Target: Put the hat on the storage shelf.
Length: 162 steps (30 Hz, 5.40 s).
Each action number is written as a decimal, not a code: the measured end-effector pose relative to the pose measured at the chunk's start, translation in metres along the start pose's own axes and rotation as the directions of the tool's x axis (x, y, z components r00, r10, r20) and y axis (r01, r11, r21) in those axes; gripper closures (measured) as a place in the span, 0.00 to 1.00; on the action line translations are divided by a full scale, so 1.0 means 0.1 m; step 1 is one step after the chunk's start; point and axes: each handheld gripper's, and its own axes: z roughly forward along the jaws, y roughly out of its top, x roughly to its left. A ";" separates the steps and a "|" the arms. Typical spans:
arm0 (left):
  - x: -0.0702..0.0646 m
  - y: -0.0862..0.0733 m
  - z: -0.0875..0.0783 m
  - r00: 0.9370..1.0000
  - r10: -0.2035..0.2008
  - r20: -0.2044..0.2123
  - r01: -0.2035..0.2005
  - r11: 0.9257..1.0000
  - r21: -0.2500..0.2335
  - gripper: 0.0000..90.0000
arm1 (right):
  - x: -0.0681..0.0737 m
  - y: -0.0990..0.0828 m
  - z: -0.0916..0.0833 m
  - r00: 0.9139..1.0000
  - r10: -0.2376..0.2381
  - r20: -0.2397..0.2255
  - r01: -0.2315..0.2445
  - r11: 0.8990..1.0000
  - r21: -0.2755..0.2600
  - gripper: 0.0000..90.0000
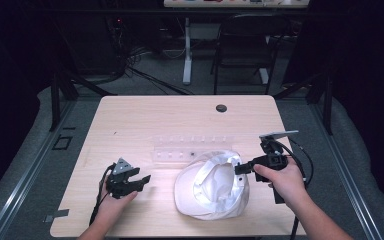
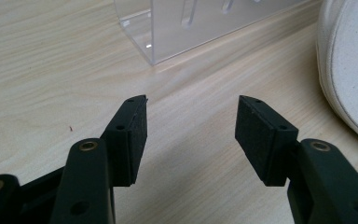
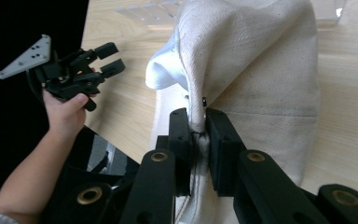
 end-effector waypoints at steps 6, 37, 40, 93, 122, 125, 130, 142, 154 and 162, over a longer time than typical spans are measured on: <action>0.00 0.00 0.00 1.000 -0.005 -0.002 0.005 1.000 -0.002 0.49 | 0.02 0.01 -0.03 0.997 0.000 -0.078 -0.001 1.000 -0.011 0.91; -0.03 -0.01 0.02 1.000 0.003 0.010 -0.003 1.000 0.010 0.49 | 0.40 0.17 -0.11 0.936 -0.034 -0.350 0.010 0.997 -0.070 0.91; -0.03 -0.01 0.03 1.000 0.006 0.008 -0.006 1.000 0.010 0.49 | 0.42 0.18 -0.16 0.932 -0.033 -0.360 0.004 0.997 -0.081 0.91; -0.52 0.25 -0.07 0.988 0.120 0.102 -0.110 0.989 -0.099 0.50 | 1.03 0.83 -0.38 0.928 -0.079 -0.364 -0.008 0.973 -0.230 0.91; -1.56 0.99 0.27 0.926 0.376 0.016 -0.374 0.924 -0.075 0.54 | 1.18 1.08 -0.27 0.937 -0.054 -0.345 -0.041 0.964 -0.264 0.91; -1.54 1.01 0.30 0.926 0.377 -0.018 -0.378 0.924 -0.055 0.63 | 1.18 1.08 -0.27 0.936 -0.054 -0.347 -0.043 0.963 -0.267 0.91; -1.46 1.02 0.26 0.918 0.393 -0.048 -0.395 0.917 -0.057 0.78 | 1.19 1.07 -0.27 0.935 -0.054 -0.351 -0.047 0.961 -0.274 0.91; -1.06 1.18 0.17 0.958 0.287 0.011 -0.285 0.953 -0.099 0.92 | 1.22 1.07 -0.27 0.929 -0.064 -0.364 -0.048 0.955 -0.292 0.91; -1.01 1.10 0.37 0.985 0.159 0.071 -0.150 0.982 -0.115 0.93 | 1.14 1.06 -0.07 0.939 -0.059 -0.339 -0.034 0.965 -0.262 0.91; -1.04 1.02 0.49 0.991 0.115 0.067 -0.105 0.985 -0.139 0.93 | 1.00 1.04 0.00 0.943 -0.041 -0.330 -0.041 0.971 -0.236 0.91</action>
